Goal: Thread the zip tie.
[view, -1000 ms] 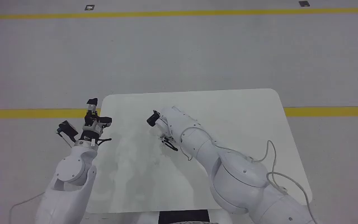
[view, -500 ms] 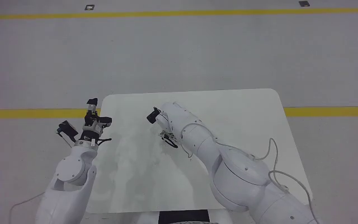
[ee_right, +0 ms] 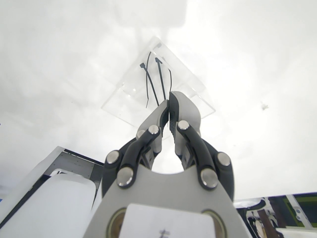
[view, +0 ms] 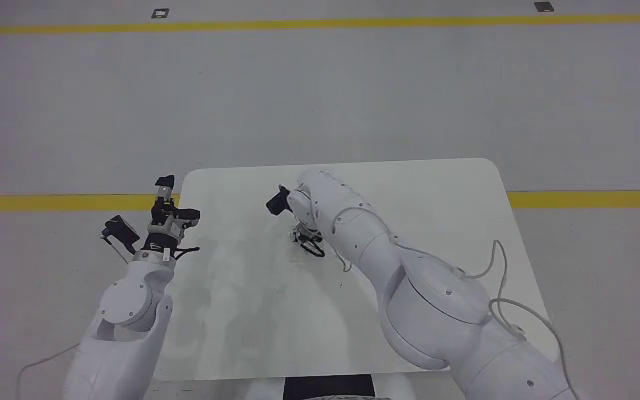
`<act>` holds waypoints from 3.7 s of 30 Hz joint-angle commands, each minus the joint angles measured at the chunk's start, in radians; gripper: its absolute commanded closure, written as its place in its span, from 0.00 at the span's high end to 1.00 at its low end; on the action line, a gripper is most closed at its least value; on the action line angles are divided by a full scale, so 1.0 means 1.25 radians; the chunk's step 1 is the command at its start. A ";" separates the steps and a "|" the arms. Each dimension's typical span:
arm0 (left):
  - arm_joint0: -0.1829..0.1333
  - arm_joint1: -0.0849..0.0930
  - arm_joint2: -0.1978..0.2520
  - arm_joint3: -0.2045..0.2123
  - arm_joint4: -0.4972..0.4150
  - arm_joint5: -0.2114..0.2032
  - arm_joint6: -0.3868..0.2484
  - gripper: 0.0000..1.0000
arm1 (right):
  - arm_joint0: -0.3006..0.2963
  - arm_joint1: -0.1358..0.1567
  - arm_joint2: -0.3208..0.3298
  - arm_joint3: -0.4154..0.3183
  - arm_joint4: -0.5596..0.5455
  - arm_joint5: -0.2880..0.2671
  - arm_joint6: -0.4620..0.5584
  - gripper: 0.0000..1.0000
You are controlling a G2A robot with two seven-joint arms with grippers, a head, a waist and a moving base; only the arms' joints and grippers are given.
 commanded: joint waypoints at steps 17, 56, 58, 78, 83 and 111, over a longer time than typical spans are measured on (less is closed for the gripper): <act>0.000 0.000 0.000 0.000 0.000 0.000 0.000 1.00 | -0.023 0.114 0.063 -0.172 0.118 -0.085 0.032 0.00; 0.000 0.000 0.000 0.000 0.000 0.000 0.000 1.00 | -0.403 0.394 0.261 -1.057 -0.410 0.137 -0.040 0.00; 0.000 0.000 0.000 0.000 0.000 0.000 0.000 1.00 | -0.413 0.395 0.257 -1.079 -0.449 0.142 -0.079 0.00; 0.000 0.000 0.000 0.000 0.000 0.000 0.000 1.00 | -0.325 0.457 0.046 -1.143 -0.643 0.282 -0.258 0.00; 0.000 0.000 0.000 0.000 0.000 0.000 0.000 1.00 | -0.365 0.461 0.090 -1.157 -0.561 0.256 -0.282 0.00; 0.000 0.000 0.000 0.000 0.000 0.000 0.000 1.00 | -0.349 0.410 0.323 -0.878 0.293 -0.041 -0.410 0.00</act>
